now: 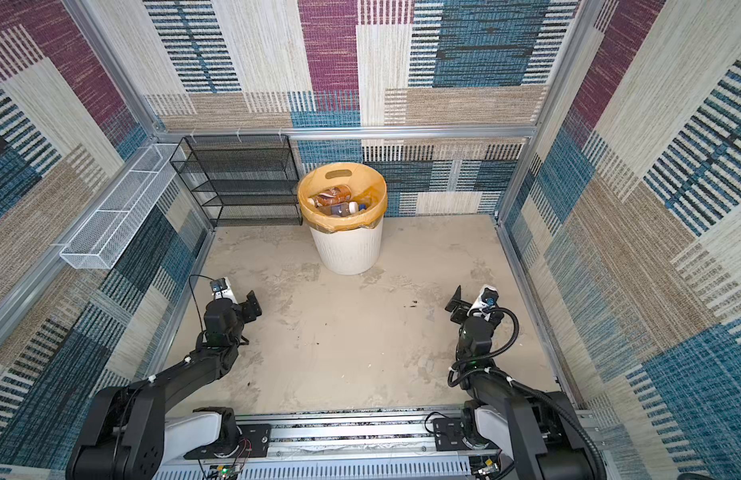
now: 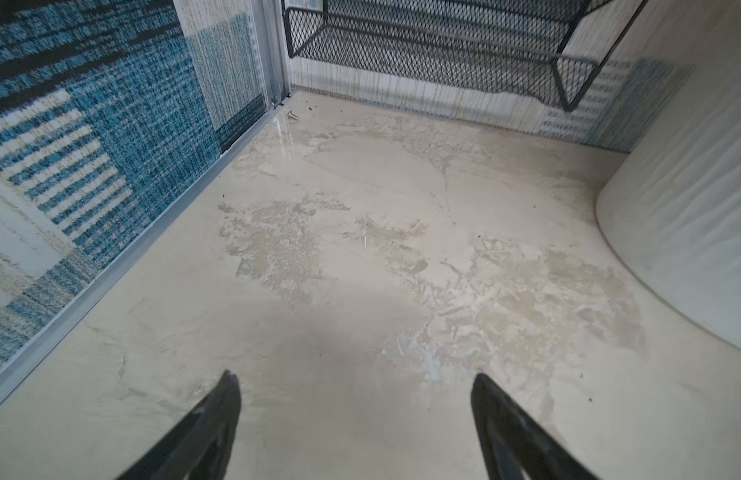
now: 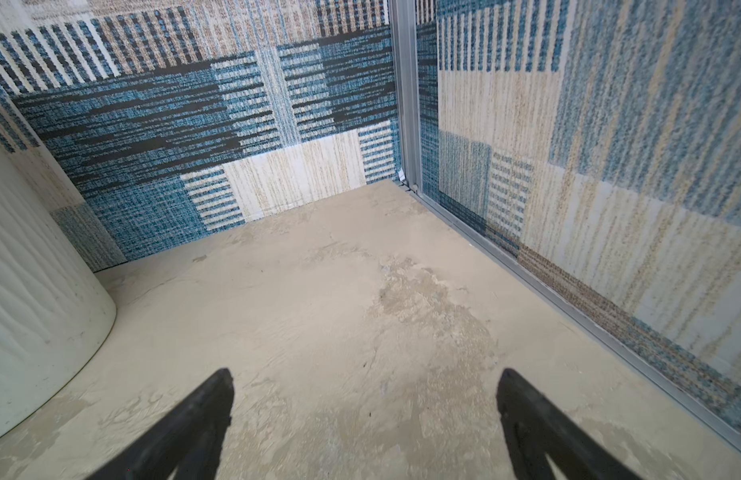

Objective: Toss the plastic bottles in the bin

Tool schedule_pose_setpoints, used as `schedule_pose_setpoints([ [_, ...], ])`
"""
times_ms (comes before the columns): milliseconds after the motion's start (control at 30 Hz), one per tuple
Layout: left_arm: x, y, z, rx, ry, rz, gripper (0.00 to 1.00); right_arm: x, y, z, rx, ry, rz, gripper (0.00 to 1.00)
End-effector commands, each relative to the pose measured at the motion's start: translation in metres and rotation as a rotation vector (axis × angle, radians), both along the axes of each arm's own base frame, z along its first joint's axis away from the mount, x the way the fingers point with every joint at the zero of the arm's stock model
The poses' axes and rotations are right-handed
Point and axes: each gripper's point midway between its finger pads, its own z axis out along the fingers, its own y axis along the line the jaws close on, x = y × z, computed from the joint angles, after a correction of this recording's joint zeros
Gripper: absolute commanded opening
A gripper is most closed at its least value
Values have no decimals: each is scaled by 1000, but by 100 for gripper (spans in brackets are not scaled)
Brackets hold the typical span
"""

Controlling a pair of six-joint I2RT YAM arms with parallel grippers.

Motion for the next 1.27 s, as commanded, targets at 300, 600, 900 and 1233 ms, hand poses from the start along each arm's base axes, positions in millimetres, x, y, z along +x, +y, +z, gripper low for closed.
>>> schedule_pose_setpoints([
  [300,48,-14,-5,115,-37,-145,97,48,29,14,-150,-62,201,99],
  [600,50,-10,-8,101,-23,-143,99,53,38,6,-153,-65,302,99],
  [900,49,-11,-9,96,-17,-144,99,51,26,6,-130,-67,232,99],
  [1233,49,-11,-9,97,-17,-143,99,51,28,6,-133,-66,240,99],
])
